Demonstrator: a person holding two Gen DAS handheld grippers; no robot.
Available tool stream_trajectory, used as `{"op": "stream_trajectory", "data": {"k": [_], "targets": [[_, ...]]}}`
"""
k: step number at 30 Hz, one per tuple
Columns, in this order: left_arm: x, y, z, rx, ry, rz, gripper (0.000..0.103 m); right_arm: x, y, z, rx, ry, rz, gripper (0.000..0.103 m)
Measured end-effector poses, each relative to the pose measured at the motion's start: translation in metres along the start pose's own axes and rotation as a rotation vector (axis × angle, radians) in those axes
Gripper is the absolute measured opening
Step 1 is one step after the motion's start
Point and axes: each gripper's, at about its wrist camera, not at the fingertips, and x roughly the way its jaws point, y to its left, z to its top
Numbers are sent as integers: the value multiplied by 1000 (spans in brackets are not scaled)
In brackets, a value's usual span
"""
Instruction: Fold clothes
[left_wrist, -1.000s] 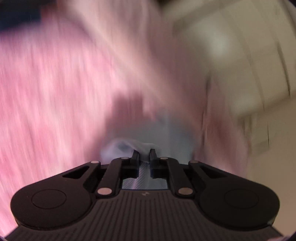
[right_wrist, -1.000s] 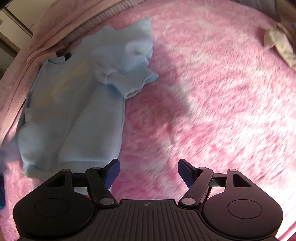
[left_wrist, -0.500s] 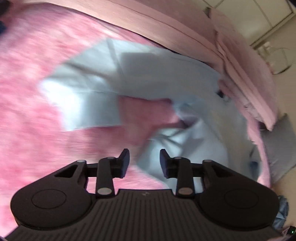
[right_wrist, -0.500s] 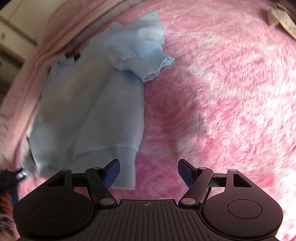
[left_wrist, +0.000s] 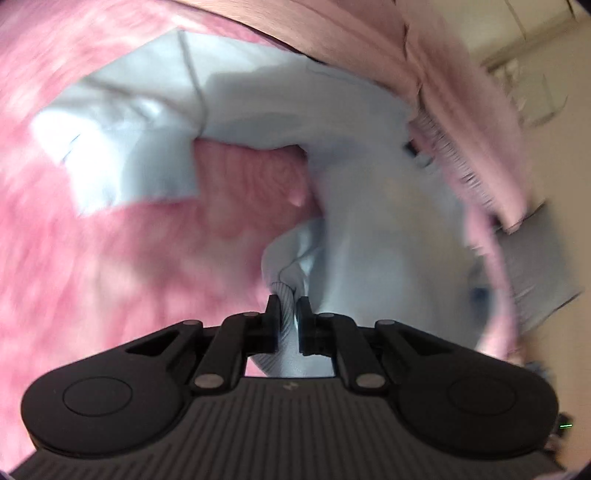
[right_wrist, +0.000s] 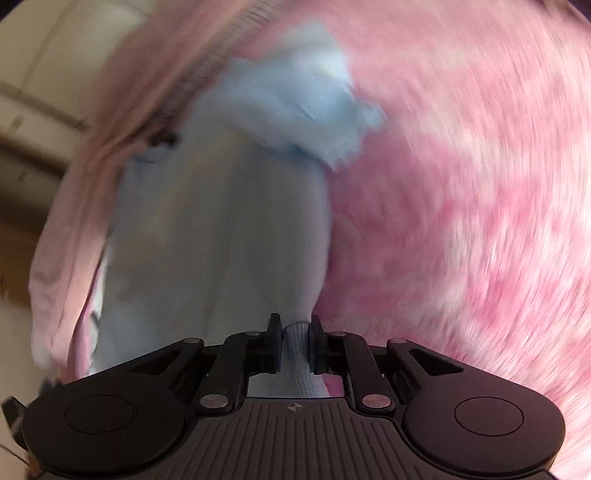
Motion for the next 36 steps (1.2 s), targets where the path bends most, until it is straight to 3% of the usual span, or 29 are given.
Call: {"op": "stream_trajectory", "data": {"k": [4, 5, 7, 10, 11, 12, 13, 15, 18, 22, 23, 24, 25, 26, 28, 30, 32, 34, 36], "targets": [[-69, 21, -63, -267, 6, -187, 1, -77, 27, 19, -171, -89, 26, 8], [-80, 28, -85, -320, 21, -188, 1, -90, 30, 17, -197, -91, 23, 8], [-83, 41, -125, -326, 74, -50, 2, -100, 27, 6, -220, -33, -35, 8], [-68, 45, -163, -170, 164, 241, 3, -77, 6, -26, -207, 151, -213, 14], [-65, 41, -168, -106, 172, 274, 3, -71, -1, -38, -205, 189, -273, 28], [-64, 35, -172, -47, 168, 280, 7, -70, -7, -47, -205, 189, -306, 45], [-65, 28, -174, 8, 154, 277, 11, -70, -13, -55, -200, 185, -330, 52], [-68, 14, -175, 90, 113, 242, 38, -72, -25, -65, -155, 161, -315, 55], [-61, 1, -179, 187, 99, 220, 48, -70, -40, -69, -93, 141, -270, 55], [-31, 2, -183, 228, 107, 266, 48, -60, -46, -77, -93, 82, -234, 55], [-29, 3, -183, 217, 86, 266, 41, -59, -49, -80, -94, 66, -225, 55], [-30, 5, -182, 199, 71, 258, 4, -61, -52, -85, -95, 48, -218, 54], [-35, 7, -180, 176, 61, 237, 2, -60, -51, -85, -100, 37, -218, 48], [-41, 9, -178, 153, 51, 211, 1, -60, -48, -83, -112, 44, -226, 3], [-57, 8, -176, 142, 34, 168, 1, -68, -38, -82, -144, 65, -208, 4], [-75, 1, -178, 200, 28, 160, 1, -88, -25, -85, -207, 53, -187, 4], [-91, 5, -183, 181, 29, 158, 2, -105, -17, -88, -231, 53, -181, 4], [-86, 12, -192, 183, 67, 209, 3, -106, -16, -94, -234, 93, -204, 4], [-68, 10, -201, 243, 132, 353, 5, -95, -21, -102, -227, 178, -257, 5]]}}
